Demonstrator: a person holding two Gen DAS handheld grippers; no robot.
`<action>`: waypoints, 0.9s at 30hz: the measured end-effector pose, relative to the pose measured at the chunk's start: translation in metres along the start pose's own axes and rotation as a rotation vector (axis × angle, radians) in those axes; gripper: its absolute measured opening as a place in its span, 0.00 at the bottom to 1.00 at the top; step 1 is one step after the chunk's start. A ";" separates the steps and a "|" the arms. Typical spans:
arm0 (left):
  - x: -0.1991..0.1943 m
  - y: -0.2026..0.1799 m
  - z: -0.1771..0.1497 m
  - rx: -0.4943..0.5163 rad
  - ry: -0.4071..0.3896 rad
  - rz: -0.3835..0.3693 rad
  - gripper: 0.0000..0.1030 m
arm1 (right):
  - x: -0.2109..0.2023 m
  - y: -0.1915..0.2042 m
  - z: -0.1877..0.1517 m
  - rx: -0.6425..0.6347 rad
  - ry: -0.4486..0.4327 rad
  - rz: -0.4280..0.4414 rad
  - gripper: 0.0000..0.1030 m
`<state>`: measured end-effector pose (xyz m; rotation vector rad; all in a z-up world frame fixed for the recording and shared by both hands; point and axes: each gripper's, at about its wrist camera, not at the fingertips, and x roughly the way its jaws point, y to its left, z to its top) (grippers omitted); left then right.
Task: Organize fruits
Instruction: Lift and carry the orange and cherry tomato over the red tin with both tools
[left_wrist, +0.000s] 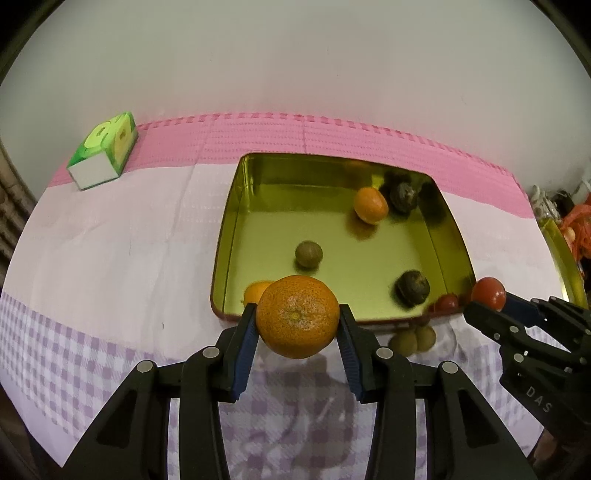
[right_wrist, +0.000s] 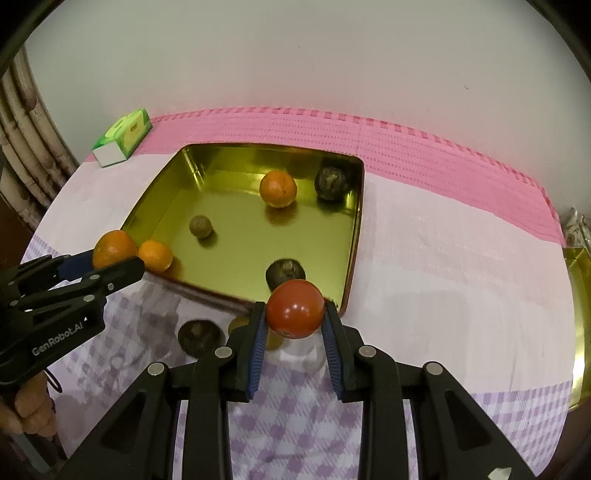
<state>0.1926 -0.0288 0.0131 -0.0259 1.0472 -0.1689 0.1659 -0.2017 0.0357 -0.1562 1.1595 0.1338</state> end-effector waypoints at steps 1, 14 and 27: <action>0.001 0.001 0.002 -0.003 0.000 -0.003 0.41 | 0.002 0.000 0.003 -0.002 0.000 -0.001 0.26; 0.031 0.000 0.020 0.018 0.048 0.016 0.41 | 0.036 0.000 0.020 -0.009 0.048 0.009 0.26; 0.047 -0.001 0.022 0.040 0.078 0.032 0.41 | 0.059 -0.001 0.023 -0.008 0.098 0.015 0.26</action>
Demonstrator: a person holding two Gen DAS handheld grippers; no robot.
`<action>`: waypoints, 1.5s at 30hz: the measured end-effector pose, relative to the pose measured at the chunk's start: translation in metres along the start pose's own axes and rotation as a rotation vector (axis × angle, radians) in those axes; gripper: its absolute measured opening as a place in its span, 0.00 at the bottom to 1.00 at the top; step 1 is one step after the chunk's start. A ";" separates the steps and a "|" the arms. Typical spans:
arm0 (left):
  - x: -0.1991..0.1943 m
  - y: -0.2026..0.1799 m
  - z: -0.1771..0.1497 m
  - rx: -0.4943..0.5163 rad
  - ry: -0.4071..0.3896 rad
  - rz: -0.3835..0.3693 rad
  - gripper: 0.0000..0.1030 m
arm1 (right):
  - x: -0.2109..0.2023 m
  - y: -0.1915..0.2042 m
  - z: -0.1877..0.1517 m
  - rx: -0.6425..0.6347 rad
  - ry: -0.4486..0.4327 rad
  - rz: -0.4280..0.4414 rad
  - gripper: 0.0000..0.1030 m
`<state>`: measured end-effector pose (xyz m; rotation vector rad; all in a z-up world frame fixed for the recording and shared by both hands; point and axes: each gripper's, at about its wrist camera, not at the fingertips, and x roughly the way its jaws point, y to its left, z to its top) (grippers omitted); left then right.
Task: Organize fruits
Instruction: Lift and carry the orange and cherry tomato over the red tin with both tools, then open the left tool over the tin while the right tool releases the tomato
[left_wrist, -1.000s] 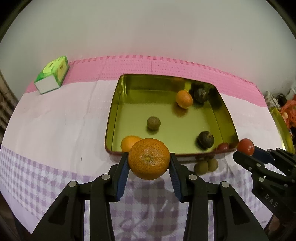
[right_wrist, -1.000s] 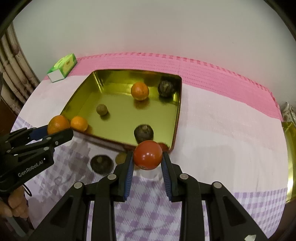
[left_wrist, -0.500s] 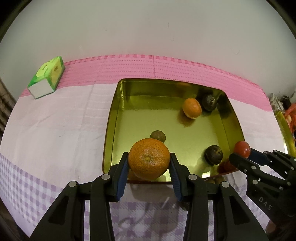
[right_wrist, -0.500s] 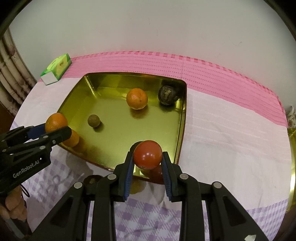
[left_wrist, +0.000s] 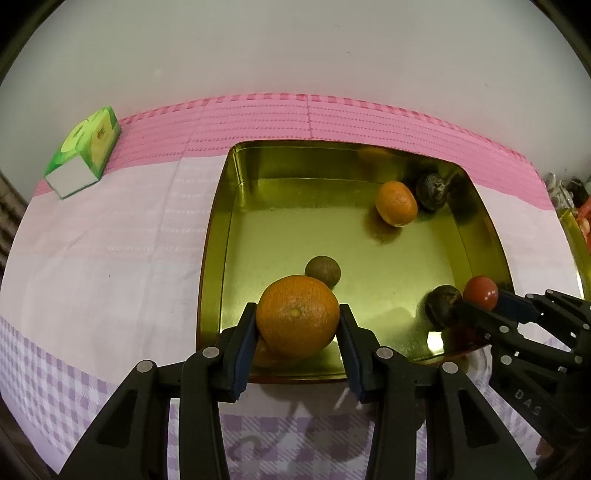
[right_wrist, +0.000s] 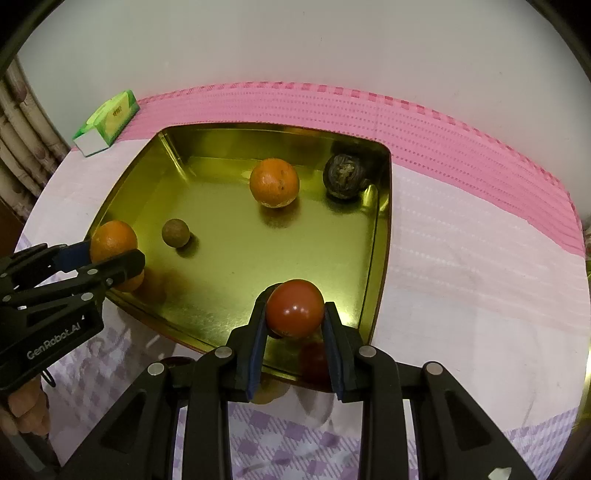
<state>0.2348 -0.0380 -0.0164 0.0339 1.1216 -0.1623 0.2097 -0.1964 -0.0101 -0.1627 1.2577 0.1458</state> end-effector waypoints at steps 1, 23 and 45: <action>0.000 -0.001 0.000 0.002 0.001 0.001 0.41 | 0.001 0.000 0.000 0.001 0.002 0.000 0.26; 0.007 -0.006 0.002 0.028 0.006 0.023 0.42 | 0.005 -0.003 0.007 0.013 0.001 0.005 0.28; -0.002 -0.005 0.000 0.027 -0.006 0.000 0.44 | 0.001 0.001 0.012 0.004 -0.015 0.002 0.34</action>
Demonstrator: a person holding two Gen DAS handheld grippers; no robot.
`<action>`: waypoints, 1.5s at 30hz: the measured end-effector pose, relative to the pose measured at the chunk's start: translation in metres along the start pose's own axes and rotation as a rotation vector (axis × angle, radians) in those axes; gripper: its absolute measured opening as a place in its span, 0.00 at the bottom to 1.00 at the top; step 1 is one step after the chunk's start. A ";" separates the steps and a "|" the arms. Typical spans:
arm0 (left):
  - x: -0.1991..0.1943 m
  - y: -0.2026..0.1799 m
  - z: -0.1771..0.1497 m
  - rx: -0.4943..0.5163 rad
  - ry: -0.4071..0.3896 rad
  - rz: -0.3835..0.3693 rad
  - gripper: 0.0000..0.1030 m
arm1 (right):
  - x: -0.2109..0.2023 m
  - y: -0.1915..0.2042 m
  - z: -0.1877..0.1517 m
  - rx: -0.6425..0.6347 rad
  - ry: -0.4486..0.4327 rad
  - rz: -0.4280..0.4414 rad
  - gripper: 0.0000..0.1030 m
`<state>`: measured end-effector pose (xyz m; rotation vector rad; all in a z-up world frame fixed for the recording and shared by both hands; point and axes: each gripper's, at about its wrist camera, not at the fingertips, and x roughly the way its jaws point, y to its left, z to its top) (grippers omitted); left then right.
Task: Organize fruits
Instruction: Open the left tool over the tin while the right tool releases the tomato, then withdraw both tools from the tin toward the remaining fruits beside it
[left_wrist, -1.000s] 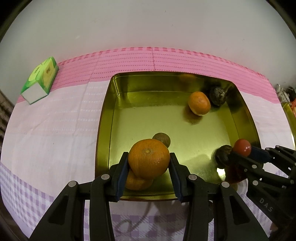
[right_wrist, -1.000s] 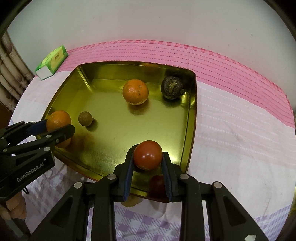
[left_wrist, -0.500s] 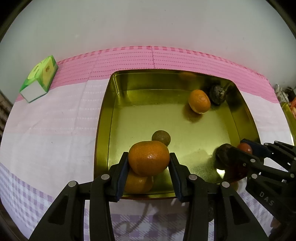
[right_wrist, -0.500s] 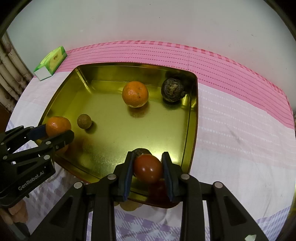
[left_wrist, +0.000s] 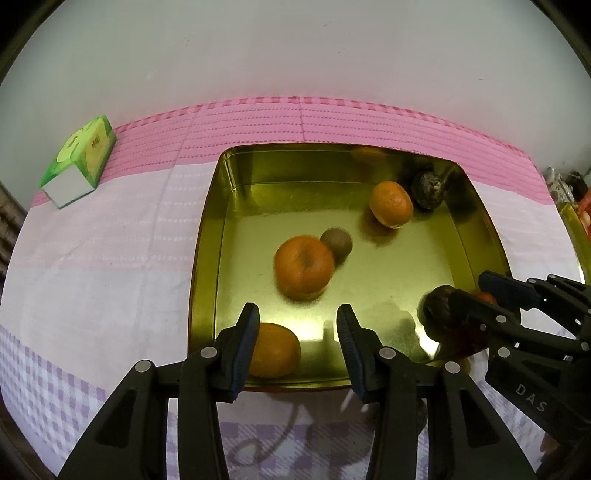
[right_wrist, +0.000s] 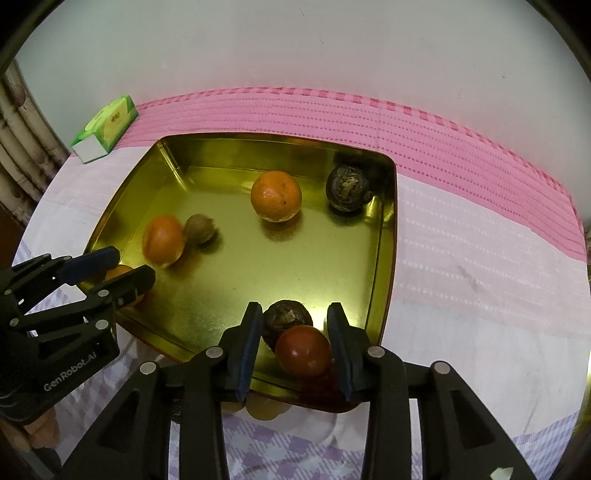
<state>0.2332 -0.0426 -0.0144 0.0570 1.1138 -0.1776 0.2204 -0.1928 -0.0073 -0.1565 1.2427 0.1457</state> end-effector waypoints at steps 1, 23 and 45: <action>0.000 0.000 0.000 -0.001 0.000 0.000 0.44 | -0.001 0.000 0.000 0.001 -0.001 0.004 0.34; -0.037 0.003 -0.014 -0.005 -0.051 0.029 0.57 | -0.033 0.003 -0.013 0.000 -0.049 -0.010 0.39; -0.051 0.012 -0.089 -0.049 -0.023 0.076 0.57 | -0.055 -0.004 -0.088 0.036 -0.028 -0.012 0.40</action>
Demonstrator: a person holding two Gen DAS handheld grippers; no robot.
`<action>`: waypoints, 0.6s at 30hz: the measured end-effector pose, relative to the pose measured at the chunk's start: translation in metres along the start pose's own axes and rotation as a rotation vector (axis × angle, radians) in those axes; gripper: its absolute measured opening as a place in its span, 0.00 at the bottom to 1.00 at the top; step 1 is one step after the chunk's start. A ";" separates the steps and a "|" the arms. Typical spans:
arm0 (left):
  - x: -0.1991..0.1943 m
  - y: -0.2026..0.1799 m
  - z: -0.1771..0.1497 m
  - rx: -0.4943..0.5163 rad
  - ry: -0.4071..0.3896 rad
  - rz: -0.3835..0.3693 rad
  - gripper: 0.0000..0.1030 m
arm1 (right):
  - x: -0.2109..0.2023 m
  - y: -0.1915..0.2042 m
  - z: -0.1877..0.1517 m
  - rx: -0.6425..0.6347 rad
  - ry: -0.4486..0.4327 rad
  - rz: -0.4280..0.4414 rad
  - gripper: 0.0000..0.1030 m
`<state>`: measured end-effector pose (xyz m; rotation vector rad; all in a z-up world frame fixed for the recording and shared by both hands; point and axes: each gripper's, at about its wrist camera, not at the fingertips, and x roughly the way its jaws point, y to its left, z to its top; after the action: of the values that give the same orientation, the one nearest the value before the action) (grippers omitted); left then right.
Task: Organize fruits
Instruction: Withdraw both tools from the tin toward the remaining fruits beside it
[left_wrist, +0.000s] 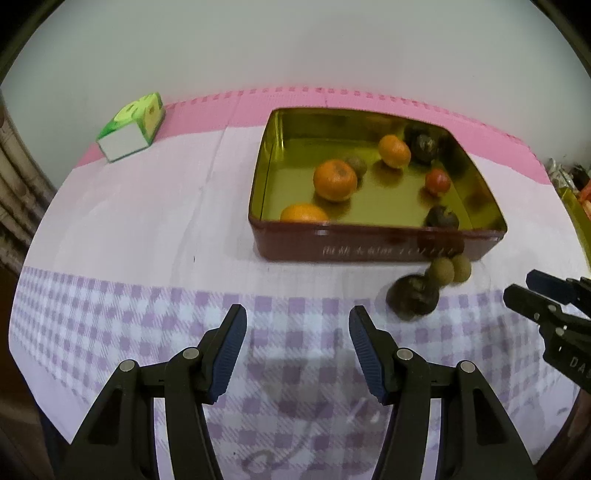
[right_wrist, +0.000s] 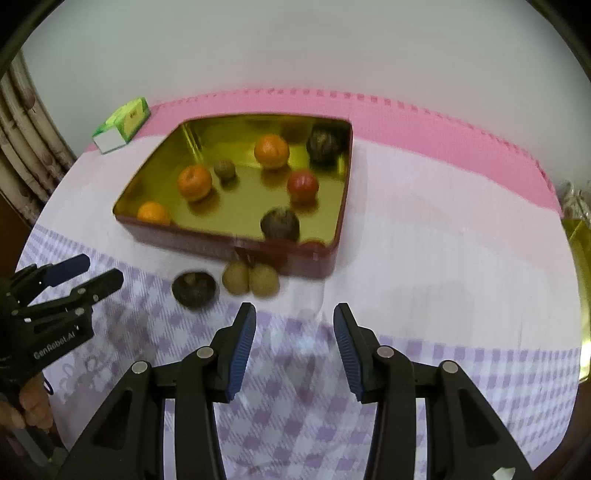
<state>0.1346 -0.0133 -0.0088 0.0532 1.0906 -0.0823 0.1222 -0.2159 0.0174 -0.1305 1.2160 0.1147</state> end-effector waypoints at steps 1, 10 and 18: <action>0.001 0.000 -0.003 -0.002 0.005 0.000 0.57 | 0.002 0.000 -0.003 -0.001 0.006 0.000 0.40; 0.011 0.005 -0.021 -0.020 0.036 -0.003 0.57 | 0.026 0.012 -0.016 -0.013 0.046 0.002 0.40; 0.020 0.010 -0.021 -0.024 0.047 -0.007 0.57 | 0.042 0.024 -0.012 -0.027 0.052 -0.011 0.40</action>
<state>0.1261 -0.0024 -0.0367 0.0296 1.1385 -0.0741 0.1215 -0.1936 -0.0273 -0.1647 1.2659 0.1193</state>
